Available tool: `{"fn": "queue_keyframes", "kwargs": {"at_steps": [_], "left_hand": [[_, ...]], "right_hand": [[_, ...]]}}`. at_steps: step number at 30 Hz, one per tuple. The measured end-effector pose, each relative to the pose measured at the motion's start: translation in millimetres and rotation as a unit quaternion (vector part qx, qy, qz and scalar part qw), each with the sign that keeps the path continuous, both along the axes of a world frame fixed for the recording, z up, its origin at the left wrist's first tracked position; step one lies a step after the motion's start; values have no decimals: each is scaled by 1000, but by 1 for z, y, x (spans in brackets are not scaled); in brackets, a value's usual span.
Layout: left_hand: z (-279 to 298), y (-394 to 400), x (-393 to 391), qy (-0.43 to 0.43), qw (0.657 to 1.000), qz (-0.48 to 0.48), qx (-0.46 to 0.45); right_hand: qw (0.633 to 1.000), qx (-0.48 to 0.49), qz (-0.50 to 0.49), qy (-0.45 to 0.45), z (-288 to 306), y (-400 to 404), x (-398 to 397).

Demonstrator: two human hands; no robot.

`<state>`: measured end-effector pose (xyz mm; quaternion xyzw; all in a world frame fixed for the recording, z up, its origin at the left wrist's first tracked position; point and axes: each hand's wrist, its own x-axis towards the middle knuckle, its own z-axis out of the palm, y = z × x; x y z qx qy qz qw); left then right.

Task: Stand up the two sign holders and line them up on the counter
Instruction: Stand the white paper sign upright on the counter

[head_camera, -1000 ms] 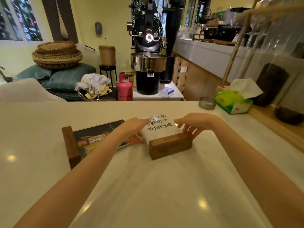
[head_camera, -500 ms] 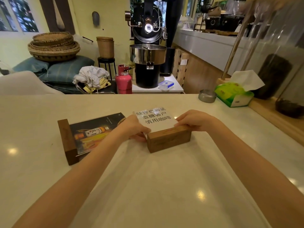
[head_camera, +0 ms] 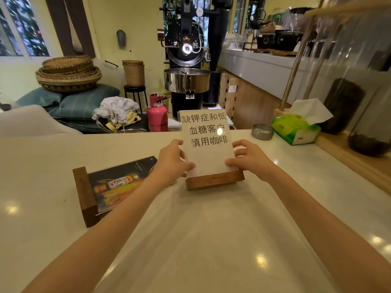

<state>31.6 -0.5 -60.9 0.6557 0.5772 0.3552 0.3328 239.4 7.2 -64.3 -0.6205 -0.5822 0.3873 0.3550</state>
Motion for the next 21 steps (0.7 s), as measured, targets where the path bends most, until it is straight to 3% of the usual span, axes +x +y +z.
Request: {"fn": "queue_keyframes", "kwargs": {"at_steps": [6,10,21], "left_hand": [[1,-1,9,42,995,-4,91],[-2,3,8,69,989,-10,131],[-17,2,7,102,978,-24,180]], "right_hand": [[993,107,-9,51,-9,-9,2],[988,152,-17,29,-15,-12,-3],[990,137,-46,3,-17,-23,-7]]}}
